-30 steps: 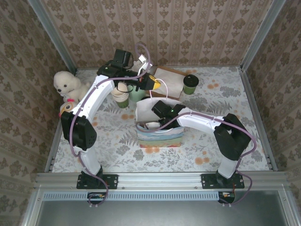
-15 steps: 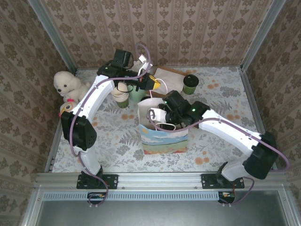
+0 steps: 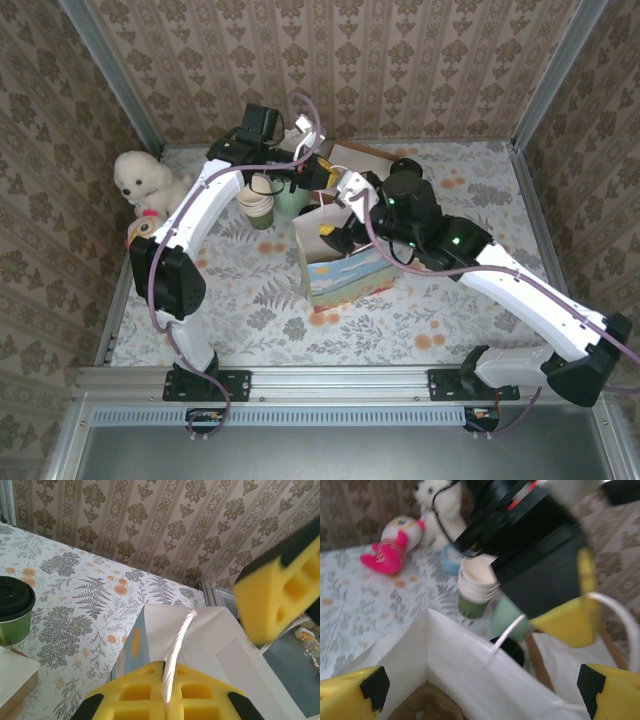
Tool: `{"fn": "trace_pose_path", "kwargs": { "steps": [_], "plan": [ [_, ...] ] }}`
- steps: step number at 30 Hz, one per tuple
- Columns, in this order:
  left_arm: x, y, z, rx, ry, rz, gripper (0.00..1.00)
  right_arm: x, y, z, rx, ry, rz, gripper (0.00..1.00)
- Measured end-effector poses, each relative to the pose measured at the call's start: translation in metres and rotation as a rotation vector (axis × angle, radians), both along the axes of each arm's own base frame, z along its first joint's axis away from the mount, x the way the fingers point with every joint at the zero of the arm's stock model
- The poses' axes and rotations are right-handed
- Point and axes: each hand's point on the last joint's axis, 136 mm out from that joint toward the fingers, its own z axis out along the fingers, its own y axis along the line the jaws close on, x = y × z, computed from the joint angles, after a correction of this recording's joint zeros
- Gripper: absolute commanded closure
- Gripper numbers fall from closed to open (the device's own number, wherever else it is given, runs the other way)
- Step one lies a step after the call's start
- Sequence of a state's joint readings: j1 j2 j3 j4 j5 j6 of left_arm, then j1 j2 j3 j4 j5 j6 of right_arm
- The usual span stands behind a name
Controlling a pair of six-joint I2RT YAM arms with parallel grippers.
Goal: Pack the takeout coffee
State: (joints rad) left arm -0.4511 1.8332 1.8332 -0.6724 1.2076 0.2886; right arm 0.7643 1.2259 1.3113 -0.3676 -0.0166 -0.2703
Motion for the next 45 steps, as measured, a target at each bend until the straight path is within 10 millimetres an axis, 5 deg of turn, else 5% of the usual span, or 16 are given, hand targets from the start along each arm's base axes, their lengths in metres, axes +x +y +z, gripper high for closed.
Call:
{"fn": "trace_pose_path", "kwargs": {
  "steps": [6, 10, 16, 31, 36, 45],
  "plan": [
    [0.0, 0.0, 0.001, -0.007, -0.004, -0.004, 1.0, 0.0, -0.037, 0.014, 0.002, 0.004, -0.041, 0.0],
    [-0.001, 0.0, 0.003, -0.013, -0.002, -0.012, 1.0, 0.013, -0.062, -0.016, -0.117, 0.07, -0.042, 0.02],
    [-0.003, 0.0, 0.004, -0.019, -0.001, -0.018, 1.0, 0.06, -0.09, -0.045, -0.178, 0.236, -0.031, 0.14],
    [-0.003, -0.001, 0.006, -0.024, -0.007, -0.02, 1.0, 0.078, -0.04, -0.092, -0.298, 0.397, 0.31, 0.27],
    [0.0, 0.002, 0.006, -0.023, -0.007, -0.011, 1.0, 0.081, -0.031, -0.099, -0.327, 0.376, 0.369, 0.44],
    [-0.001, 0.003, 0.006, -0.019, -0.003, -0.009, 1.0, 0.076, -0.028, -0.099, -0.338, 0.359, 0.412, 0.93]
  ]
}}
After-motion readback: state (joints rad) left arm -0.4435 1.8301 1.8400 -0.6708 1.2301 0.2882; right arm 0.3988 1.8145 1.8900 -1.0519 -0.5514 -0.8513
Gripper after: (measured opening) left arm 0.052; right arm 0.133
